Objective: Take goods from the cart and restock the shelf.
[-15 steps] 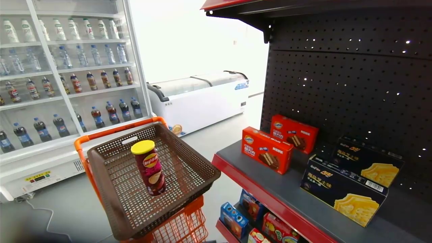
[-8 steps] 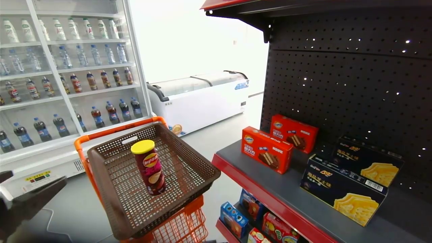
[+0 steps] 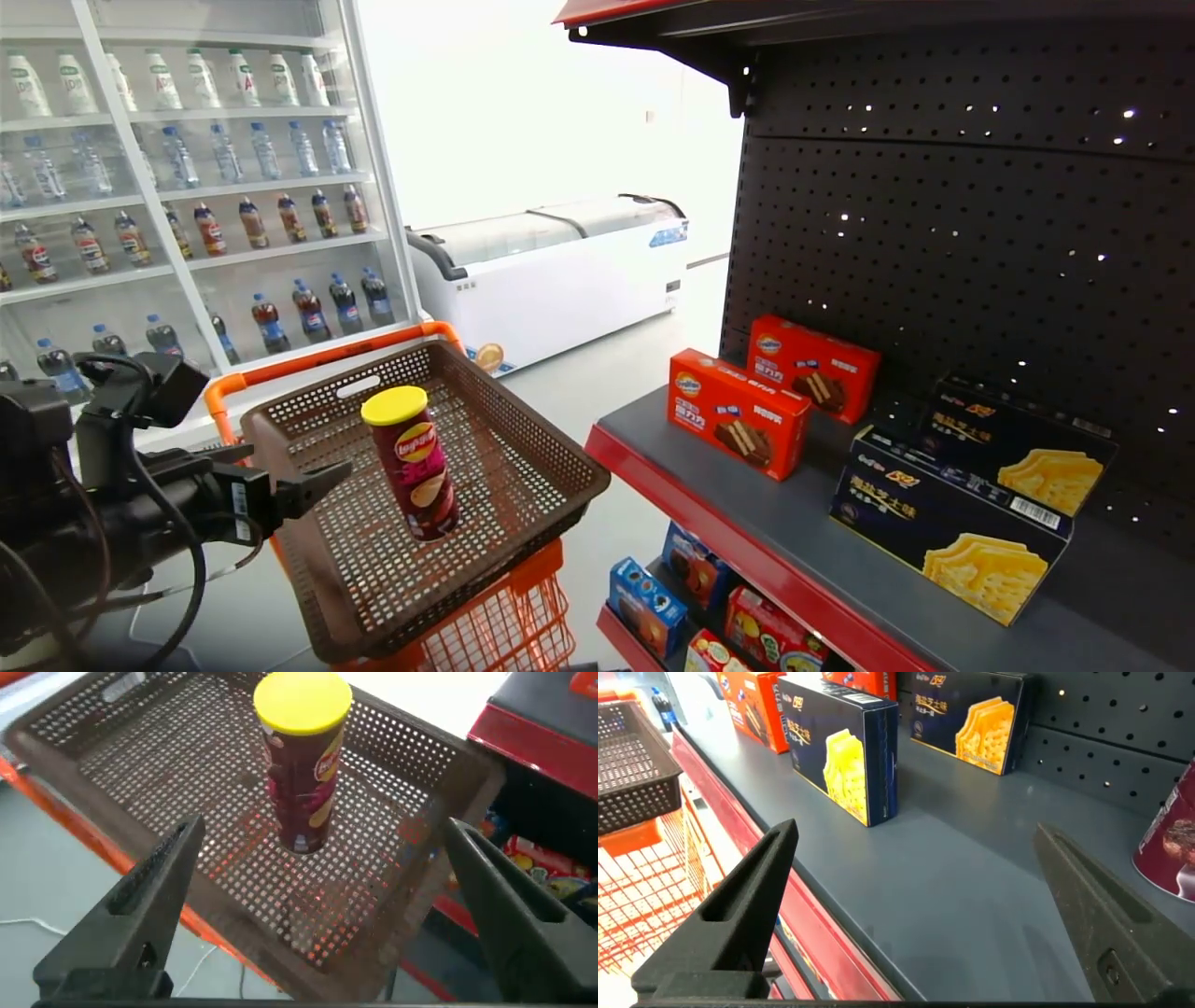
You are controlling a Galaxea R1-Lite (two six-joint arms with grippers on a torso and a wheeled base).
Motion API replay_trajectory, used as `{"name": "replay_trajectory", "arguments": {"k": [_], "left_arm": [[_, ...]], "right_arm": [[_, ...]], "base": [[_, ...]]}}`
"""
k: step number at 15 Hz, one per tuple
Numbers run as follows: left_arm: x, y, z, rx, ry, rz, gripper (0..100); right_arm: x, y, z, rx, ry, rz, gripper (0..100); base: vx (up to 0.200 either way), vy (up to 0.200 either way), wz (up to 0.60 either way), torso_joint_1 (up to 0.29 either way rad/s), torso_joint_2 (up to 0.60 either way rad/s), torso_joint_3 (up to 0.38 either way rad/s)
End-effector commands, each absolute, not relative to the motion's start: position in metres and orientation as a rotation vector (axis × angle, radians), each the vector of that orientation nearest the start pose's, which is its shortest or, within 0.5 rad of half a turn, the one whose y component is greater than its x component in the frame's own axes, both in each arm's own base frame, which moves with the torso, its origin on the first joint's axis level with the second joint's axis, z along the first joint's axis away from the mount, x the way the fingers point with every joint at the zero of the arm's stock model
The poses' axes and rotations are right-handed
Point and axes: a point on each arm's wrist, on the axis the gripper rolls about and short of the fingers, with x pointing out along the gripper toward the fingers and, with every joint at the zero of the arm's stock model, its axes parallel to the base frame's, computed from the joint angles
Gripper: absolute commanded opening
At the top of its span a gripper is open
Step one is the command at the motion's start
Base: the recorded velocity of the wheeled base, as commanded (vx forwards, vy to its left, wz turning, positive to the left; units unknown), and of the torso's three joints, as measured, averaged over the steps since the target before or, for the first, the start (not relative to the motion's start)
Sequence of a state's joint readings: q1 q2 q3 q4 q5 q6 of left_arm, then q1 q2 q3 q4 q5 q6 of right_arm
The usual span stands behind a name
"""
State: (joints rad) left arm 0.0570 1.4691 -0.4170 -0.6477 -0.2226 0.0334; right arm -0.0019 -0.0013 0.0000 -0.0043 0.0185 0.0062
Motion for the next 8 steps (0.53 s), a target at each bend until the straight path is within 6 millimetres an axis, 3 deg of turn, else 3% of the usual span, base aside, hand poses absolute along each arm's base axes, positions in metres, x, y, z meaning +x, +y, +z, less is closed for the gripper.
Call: {"name": "replay_trajectory", "arguments": {"k": [1, 3, 8], "left_arm": [[0.244, 0.015, 0.102, -0.054, 0.492, -0.217, 100], [0.263, 0.018, 0.088, -0.036, 0.449, -0.235, 100], [0.286, 0.029, 0.062, 0.048, 0.444, -0.225, 100]], "right_arm": [[-0.023, 0.0, 0.076, 0.006, -0.005, 0.017, 100], [-0.023, 0.0, 0.076, 0.006, -0.005, 0.018, 100], [-0.023, 0.0, 0.076, 0.006, -0.005, 0.018, 100]], "base": [[0.0, 0.0, 0.0, 0.0, 0.0, 0.0], [0.0, 0.0, 0.0, 0.0, 0.0, 0.0], [0.0, 0.0, 0.0, 0.0, 0.0, 0.0]]}}
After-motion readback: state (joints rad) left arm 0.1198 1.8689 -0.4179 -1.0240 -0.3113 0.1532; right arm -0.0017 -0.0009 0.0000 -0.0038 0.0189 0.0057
